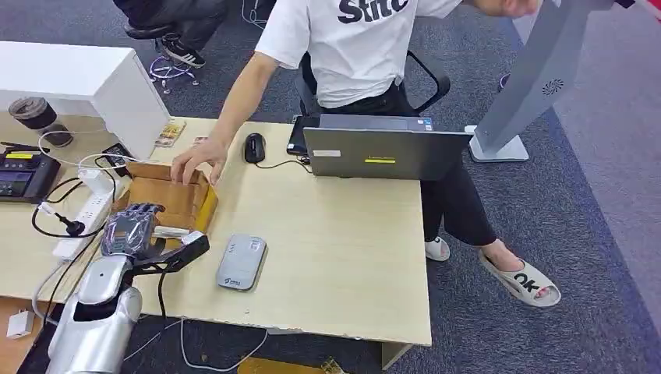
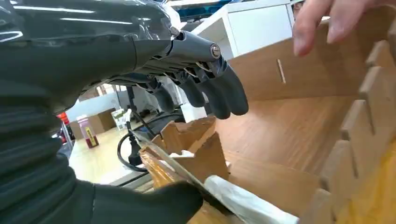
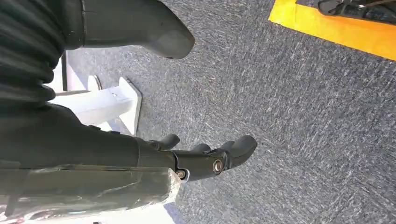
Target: Pass the card to the sensor for recognition and then transmit it.
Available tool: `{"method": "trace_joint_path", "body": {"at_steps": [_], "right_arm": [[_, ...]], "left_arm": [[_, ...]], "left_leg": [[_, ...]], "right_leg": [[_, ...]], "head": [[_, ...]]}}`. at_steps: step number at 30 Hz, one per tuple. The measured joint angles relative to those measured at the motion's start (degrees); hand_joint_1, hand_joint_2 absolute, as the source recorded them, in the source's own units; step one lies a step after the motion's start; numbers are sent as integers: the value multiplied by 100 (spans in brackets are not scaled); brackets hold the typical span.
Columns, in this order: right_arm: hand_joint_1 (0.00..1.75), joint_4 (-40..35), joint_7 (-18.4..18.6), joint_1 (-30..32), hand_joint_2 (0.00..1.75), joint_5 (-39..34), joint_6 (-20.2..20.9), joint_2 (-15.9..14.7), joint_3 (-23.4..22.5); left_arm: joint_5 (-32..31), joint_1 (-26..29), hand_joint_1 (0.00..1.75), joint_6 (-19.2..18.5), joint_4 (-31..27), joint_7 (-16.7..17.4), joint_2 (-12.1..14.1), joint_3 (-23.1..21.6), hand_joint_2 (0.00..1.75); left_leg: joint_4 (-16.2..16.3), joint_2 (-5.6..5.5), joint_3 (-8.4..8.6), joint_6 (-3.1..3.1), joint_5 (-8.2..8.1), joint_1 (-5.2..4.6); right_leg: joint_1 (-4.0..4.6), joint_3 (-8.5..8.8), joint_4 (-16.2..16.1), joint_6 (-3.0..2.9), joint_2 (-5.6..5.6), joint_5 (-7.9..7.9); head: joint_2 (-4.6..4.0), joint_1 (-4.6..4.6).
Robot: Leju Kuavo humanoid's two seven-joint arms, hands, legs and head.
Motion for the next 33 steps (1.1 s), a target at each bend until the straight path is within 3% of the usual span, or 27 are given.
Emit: {"method": "trace_joint_path", "body": {"at_steps": [4, 5, 6, 33], "right_arm": [[0, 0, -20, 0, 175, 0, 2, 0, 0], [0, 0, -22, -1, 175, 0, 4, 0, 0], [0, 0, -22, 0, 175, 0, 4, 0, 0], [0, 0, -29, 2, 175, 0, 9, -4, -2]], "left_arm": [[0, -24, 73, -15, 26, -40, -57, -105, 175], [0, -25, 150, -13, 33, -70, -83, -127, 175], [0, -27, 175, -11, 33, -100, -101, -153, 175], [2, -101, 175, -37, 57, -168, -186, -238, 175]], "left_leg": [[0, -1, 0, 0, 0, 0], [0, -1, 0, 0, 0, 0], [0, -1, 0, 0, 0, 0], [0, 2, -1, 0, 0, 0]], "right_leg": [[0, 1, 0, 0, -1, 0], [0, 0, 0, 0, 0, 0], [0, 1, 0, 0, 0, 0], [0, 1, 0, 0, 1, 0]], "head": [[0, 0], [0, 0], [0, 0], [0, 0]]}}
